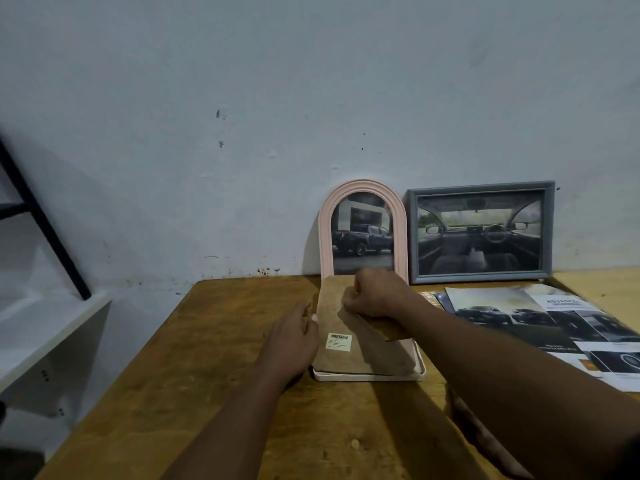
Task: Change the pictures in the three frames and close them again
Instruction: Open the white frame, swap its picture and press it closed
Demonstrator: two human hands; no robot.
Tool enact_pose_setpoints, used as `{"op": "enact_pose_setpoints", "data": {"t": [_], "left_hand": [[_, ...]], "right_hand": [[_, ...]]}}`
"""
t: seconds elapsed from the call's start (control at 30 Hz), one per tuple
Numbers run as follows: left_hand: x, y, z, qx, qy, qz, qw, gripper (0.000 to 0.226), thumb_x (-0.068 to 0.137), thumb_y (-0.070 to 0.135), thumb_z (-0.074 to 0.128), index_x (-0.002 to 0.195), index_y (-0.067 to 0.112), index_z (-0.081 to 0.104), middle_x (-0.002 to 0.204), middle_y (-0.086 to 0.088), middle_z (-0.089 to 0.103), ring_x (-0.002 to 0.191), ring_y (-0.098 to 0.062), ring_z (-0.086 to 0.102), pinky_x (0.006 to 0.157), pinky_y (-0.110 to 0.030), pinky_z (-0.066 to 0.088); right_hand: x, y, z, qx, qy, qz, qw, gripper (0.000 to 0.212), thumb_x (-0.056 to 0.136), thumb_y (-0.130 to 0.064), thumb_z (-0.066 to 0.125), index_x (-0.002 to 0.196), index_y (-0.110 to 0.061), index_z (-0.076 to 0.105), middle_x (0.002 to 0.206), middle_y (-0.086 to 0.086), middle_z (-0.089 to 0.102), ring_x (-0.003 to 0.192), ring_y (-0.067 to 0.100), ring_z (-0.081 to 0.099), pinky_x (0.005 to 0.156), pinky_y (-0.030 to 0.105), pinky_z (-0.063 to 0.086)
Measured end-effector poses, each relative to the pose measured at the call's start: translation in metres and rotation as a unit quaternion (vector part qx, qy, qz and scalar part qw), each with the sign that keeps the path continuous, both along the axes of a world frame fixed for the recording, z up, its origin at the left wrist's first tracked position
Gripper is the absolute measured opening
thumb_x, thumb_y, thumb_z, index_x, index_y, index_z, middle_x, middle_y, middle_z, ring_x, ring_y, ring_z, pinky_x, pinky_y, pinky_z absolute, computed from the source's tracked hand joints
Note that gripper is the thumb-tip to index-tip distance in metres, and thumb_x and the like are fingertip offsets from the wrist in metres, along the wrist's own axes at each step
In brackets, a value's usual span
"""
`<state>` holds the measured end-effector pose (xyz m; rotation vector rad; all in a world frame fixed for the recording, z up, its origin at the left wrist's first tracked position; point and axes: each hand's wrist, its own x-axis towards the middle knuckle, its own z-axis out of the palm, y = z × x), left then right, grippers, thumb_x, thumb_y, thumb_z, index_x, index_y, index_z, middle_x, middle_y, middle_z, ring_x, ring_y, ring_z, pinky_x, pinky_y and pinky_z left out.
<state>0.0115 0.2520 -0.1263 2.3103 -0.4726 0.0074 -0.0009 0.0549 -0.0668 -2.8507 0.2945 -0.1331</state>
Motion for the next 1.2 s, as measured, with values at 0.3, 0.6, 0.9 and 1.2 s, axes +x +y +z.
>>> {"op": "enact_pose_setpoints", "data": {"t": [0.3, 0.6, 0.9, 1.2], "left_hand": [[0.003, -0.003, -0.009, 0.058, -0.063, -0.042, 0.995, 0.034, 0.094, 0.042, 0.062, 0.127, 0.033, 0.063, 0.124, 0.013, 0.063, 0.111, -0.008, 0.057, 0.095, -0.037, 0.052], [0.000, -0.019, -0.013, 0.063, -0.049, -0.050, 0.996, 0.058, 0.102, 0.042, 0.051, 0.156, 0.026, 0.035, 0.161, 0.004, 0.034, 0.148, -0.019, 0.030, 0.118, -0.044, 0.033], [-0.004, -0.021, -0.020, 0.013, 0.034, -0.067, 0.997, 0.069, 0.096, 0.063, 0.036, 0.159, 0.037, 0.024, 0.161, 0.006, 0.037, 0.145, -0.022, 0.039, 0.113, -0.053, 0.041], [-0.003, -0.022, -0.021, 0.143, -0.044, -0.119, 0.981, 0.058, 0.109, 0.042, 0.030, 0.163, 0.025, 0.015, 0.170, 0.006, 0.010, 0.156, -0.011, 0.003, 0.124, -0.037, 0.007]], "right_hand": [[0.002, -0.004, -0.034, -0.005, 0.018, -0.011, 1.000, 0.043, 0.089, -0.052, 0.056, 0.117, -0.020, 0.063, 0.112, 0.003, 0.063, 0.099, 0.021, 0.057, 0.088, 0.042, 0.053], [-0.043, -0.007, -0.061, -0.005, -0.033, -0.003, 0.999, 0.059, 0.094, -0.066, 0.035, 0.141, -0.032, 0.042, 0.154, 0.002, 0.034, 0.145, 0.027, 0.022, 0.113, 0.056, 0.022], [-0.043, -0.015, -0.057, 0.024, -0.021, -0.003, 0.999, 0.056, 0.094, -0.059, 0.047, 0.139, -0.027, 0.047, 0.151, 0.004, 0.042, 0.140, 0.027, 0.032, 0.108, 0.047, 0.036], [-0.045, -0.014, -0.063, -0.014, -0.028, -0.016, 0.999, 0.059, 0.090, -0.063, 0.043, 0.138, -0.028, 0.043, 0.146, 0.006, 0.042, 0.135, 0.029, 0.033, 0.105, 0.048, 0.038]]}}
